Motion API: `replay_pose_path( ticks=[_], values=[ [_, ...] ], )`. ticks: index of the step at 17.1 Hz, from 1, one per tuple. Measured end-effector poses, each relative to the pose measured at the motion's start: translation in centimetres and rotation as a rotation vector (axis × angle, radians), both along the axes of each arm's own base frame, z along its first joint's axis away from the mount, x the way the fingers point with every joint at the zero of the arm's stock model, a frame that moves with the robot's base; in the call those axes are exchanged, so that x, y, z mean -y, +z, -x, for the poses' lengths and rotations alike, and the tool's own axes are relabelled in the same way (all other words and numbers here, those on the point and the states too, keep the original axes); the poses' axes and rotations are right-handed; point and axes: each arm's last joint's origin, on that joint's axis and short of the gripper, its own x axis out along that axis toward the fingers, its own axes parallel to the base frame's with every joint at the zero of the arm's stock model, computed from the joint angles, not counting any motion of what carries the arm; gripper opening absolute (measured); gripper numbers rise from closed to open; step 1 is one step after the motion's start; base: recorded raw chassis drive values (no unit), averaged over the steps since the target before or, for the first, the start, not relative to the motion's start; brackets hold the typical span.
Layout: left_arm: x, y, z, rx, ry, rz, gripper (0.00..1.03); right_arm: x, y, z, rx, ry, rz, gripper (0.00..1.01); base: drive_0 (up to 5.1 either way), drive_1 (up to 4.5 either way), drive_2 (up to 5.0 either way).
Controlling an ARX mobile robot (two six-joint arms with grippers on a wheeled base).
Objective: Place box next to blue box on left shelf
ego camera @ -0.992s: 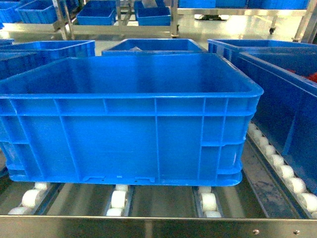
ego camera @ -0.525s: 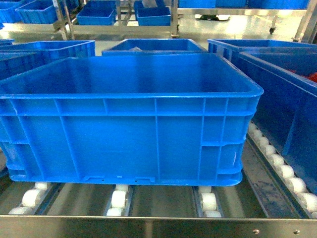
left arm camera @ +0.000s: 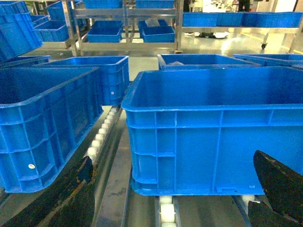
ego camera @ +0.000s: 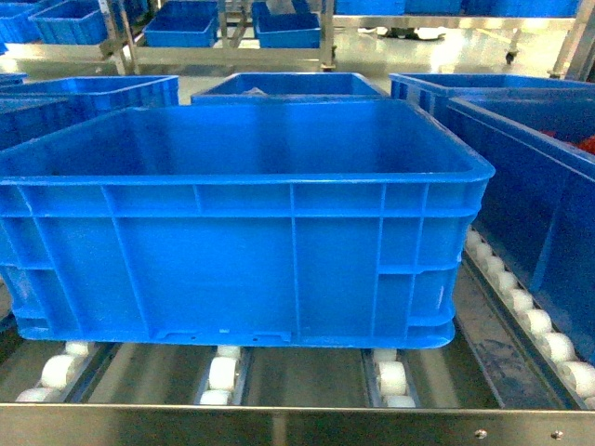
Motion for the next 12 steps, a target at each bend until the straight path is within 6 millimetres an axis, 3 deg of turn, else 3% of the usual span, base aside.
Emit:
replay_pose_path(
  ticks=[12],
  values=[
    [0.00, 0.00, 0.00, 0.000, 0.000, 0.000, 0.98, 0.00, 0.00, 0.00, 0.000, 0.000, 0.000, 0.98, 0.0, 0.00, 0.0]
  ],
)
